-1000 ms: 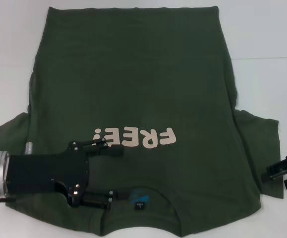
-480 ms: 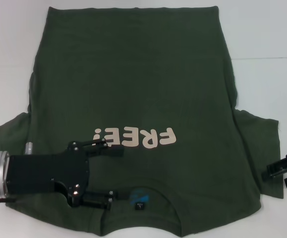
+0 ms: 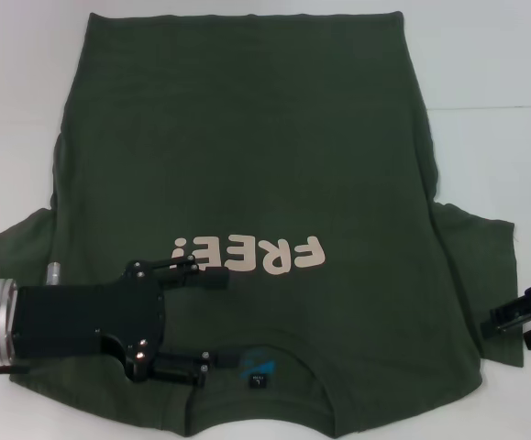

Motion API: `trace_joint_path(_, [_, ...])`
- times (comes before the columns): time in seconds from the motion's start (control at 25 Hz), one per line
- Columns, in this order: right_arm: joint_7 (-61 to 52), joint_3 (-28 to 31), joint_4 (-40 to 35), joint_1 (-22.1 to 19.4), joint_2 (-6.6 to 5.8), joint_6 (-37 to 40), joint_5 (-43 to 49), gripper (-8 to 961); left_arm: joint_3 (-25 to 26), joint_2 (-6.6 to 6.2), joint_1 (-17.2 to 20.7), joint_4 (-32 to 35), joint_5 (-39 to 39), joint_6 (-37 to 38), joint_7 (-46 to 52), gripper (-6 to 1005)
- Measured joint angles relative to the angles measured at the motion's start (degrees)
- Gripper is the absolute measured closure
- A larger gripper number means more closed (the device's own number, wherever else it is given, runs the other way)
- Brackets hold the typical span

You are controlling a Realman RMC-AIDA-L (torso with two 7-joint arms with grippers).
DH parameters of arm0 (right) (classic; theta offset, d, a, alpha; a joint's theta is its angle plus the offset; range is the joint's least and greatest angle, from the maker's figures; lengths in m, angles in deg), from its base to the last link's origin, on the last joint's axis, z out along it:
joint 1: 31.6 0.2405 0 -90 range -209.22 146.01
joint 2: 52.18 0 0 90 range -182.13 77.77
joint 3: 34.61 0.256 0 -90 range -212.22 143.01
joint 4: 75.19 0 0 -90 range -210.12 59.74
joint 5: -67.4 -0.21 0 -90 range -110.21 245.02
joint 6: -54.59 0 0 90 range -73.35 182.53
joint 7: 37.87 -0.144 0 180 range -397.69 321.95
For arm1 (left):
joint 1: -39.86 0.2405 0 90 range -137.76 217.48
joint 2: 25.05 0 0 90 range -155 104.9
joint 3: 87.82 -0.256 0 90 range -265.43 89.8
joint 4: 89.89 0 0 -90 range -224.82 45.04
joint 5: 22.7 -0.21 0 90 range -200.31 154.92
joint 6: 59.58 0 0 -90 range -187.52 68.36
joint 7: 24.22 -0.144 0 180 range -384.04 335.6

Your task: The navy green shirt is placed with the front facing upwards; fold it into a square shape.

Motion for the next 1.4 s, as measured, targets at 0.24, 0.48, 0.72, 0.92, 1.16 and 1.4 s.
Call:
trace_joint_path(0.24, [0.0,-0.02,0.14,0.18,0.12,-0.11,-0.16,121,0.0,0.0,0.0,0.0,0.0,-0.12,0.0,85])
trace_joint_path(0.48, [0.0,0.25,0.39,0.53,0.22,-0.16,-0.23,122,0.0,0.02,0.0,0.0,0.0,-0.08,0.07,85])
trace_joint_path(0.72, [-1.03,0.04,-1.1,1.04,-0.57,1.61,-0.32,123,0.0,0.08,0.0,0.0,0.0,-0.04,0.08,85])
trace_joint_path(0.92, [-1.4,-0.03,-1.41,1.22,-1.22,1.92,-0.34,124,0.0,0.09,0.02,0.0,0.0,0.05,0.15,85])
trace_joint_path(1.16, [-1.4,-0.08,-1.15,1.24,-1.17,1.98,0.01,125,0.0,0.09,0.07,0.0,0.0,0.07,0.17,85])
trace_joint_path(1.4, [-1.24,-0.35,-0.97,1.23,-1.17,1.56,0.05,125,0.0,0.09,0.09,0.0,0.0,0.07,0.17,85])
